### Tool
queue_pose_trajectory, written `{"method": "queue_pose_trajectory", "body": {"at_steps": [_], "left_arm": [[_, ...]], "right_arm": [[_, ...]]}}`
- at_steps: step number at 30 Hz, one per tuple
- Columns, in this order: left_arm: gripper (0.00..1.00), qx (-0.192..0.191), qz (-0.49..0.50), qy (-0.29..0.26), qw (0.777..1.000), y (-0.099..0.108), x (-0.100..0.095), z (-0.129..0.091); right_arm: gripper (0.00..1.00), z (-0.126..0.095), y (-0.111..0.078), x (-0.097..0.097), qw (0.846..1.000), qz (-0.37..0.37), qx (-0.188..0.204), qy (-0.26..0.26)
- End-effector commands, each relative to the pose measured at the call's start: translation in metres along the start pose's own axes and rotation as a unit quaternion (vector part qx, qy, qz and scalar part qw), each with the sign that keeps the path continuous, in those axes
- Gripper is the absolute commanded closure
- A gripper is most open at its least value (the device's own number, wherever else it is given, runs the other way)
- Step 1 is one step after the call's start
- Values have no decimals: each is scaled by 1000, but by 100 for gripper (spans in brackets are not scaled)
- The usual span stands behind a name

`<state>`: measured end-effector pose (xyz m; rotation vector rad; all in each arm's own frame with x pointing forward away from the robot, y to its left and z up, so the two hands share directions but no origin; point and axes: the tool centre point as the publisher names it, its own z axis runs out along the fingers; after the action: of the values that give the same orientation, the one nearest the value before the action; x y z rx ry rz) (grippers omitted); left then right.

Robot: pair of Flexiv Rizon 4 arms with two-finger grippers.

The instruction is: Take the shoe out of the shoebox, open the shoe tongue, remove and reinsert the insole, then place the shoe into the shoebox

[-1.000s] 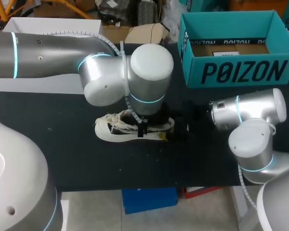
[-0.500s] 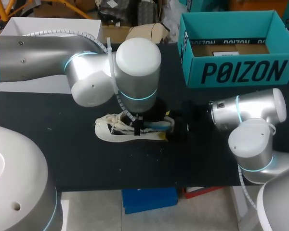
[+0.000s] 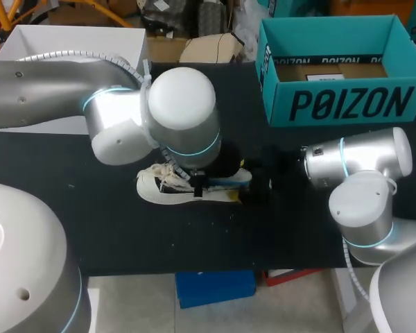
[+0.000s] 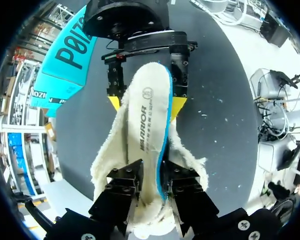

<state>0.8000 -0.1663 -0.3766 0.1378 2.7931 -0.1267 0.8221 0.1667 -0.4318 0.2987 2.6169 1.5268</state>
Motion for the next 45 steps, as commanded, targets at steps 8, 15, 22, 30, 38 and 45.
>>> {"method": "queue_pose_trajectory", "body": {"at_steps": [8, 15, 22, 30, 38, 45], "left_arm": [[69, 59, 23, -12, 998, 0, 10, 10], [67, 78, 37, -15, 996, -7, 6, 13], [68, 96, 49, -26, 994, -23, 1, 13], [68, 105, 72, -30, 991, -45, -3, 16], [69, 104, 84, -32, 991, -60, -10, 21], [71, 110, 89, -38, 989, -67, -15, 21]], "right_arm": [[100, 2, -3, -1, 1000, 0, 1, 0], [100, 2, -3, -1, 1000, 0, 1, 0], [100, 2, -3, -1, 1000, 0, 1, 0], [100, 2, -3, -1, 1000, 0, 1, 0], [100, 2, -3, -1, 1000, 0, 1, 0], [100, 2, -3, -1, 1000, 0, 1, 0]]}}
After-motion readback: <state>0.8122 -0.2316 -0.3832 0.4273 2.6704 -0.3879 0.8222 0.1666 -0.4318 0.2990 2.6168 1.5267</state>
